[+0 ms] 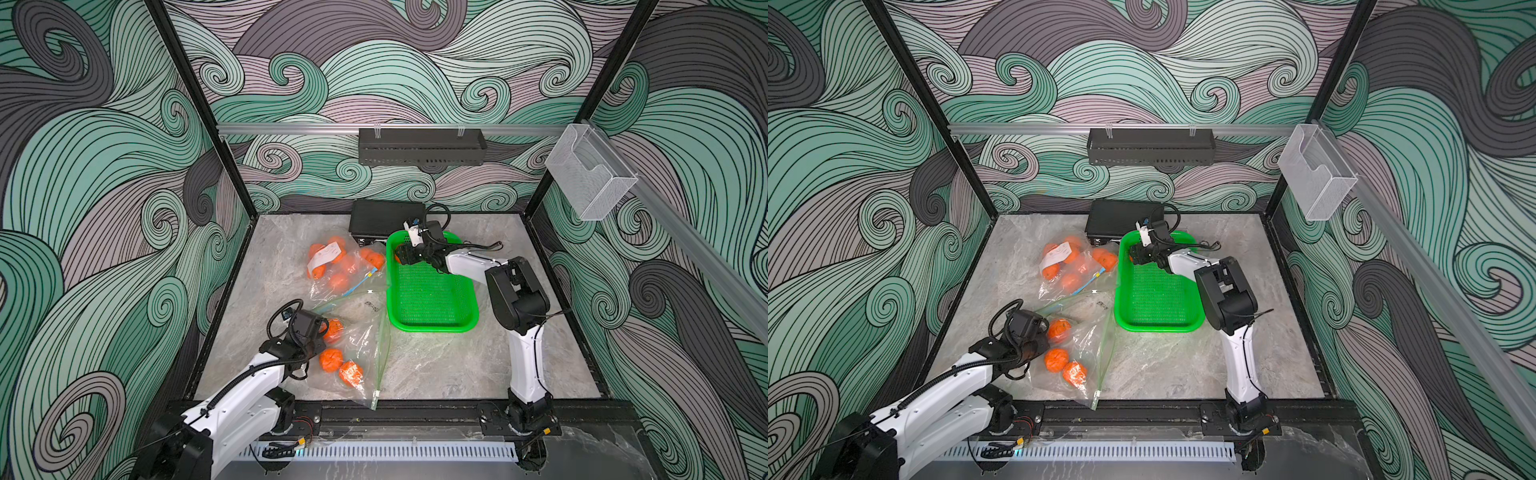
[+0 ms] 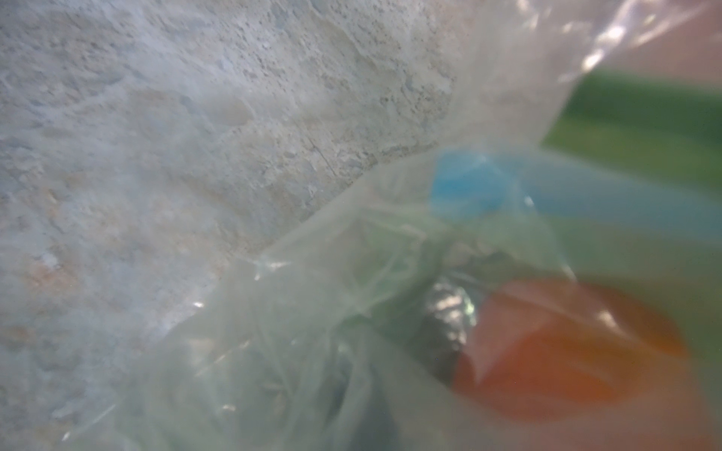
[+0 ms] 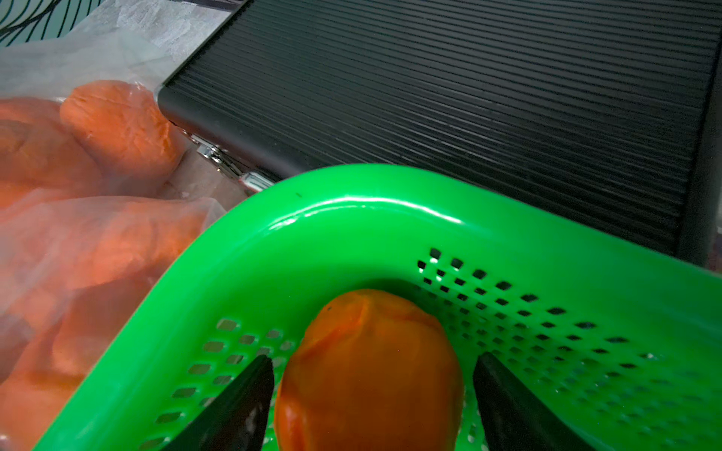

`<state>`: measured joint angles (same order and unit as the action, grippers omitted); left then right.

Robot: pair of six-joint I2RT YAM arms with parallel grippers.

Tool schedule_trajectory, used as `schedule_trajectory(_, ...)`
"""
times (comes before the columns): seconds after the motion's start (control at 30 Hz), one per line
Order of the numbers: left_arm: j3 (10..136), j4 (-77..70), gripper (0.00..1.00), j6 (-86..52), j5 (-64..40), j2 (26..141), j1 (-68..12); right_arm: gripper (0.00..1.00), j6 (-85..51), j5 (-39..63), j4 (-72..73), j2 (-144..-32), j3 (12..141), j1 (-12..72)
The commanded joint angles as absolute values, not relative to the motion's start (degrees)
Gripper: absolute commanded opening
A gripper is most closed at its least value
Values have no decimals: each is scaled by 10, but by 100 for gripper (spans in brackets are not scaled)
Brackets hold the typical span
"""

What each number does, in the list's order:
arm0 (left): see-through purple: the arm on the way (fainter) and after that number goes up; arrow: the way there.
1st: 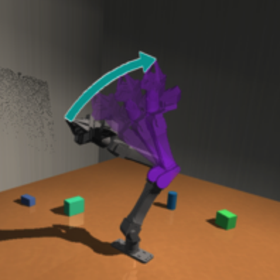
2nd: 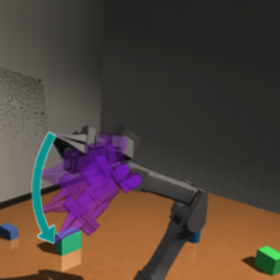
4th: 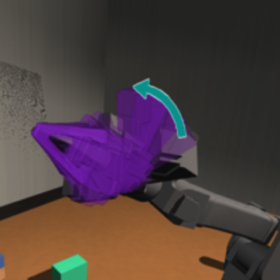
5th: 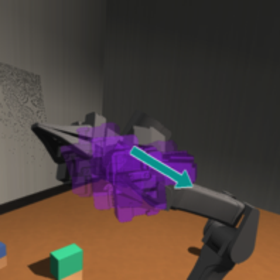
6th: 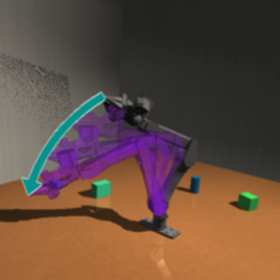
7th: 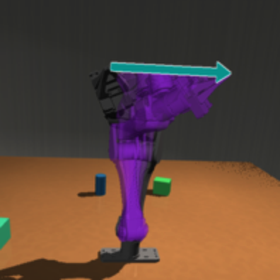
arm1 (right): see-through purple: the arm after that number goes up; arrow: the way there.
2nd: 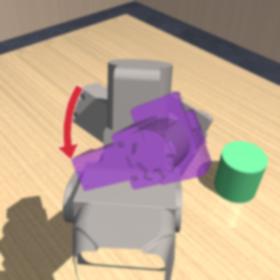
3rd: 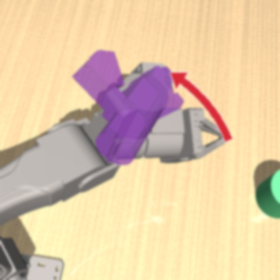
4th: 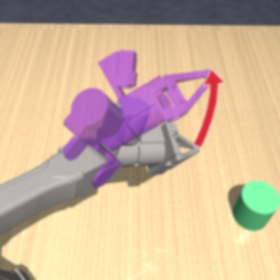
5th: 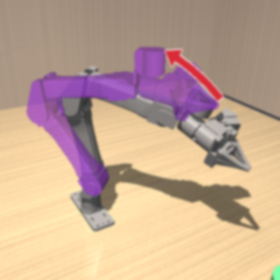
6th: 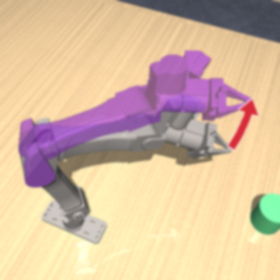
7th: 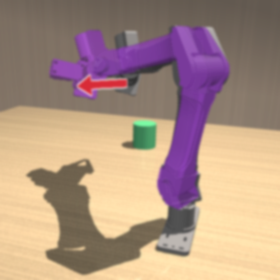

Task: Open the zip-top bag and take out the orange
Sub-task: Place the orange in the basket.

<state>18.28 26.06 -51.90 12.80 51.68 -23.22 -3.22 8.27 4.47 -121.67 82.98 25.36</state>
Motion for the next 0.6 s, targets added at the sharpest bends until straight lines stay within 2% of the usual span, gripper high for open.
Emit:
schedule_trajectory(0.0,186,266,0,-514,129,521,-228,83,-16,63,44,-1145,822,254)
schedule_trajectory(0.13,188,266,0,-513,127,523,-228,81,-8,30,39,-1047,776,255)
schedule_trajectory(0.3,188,266,0,-512,126,523,-228,74,-27,75,33,-876,644,276)
schedule_trajectory(0.4,188,264,0,-506,120,521,-228,68,-25,105,40,-761,536,319)
schedule_trajectory(0.57,188,262,0,-506,119,523,-228,59,-32,114,26,-593,382,448)
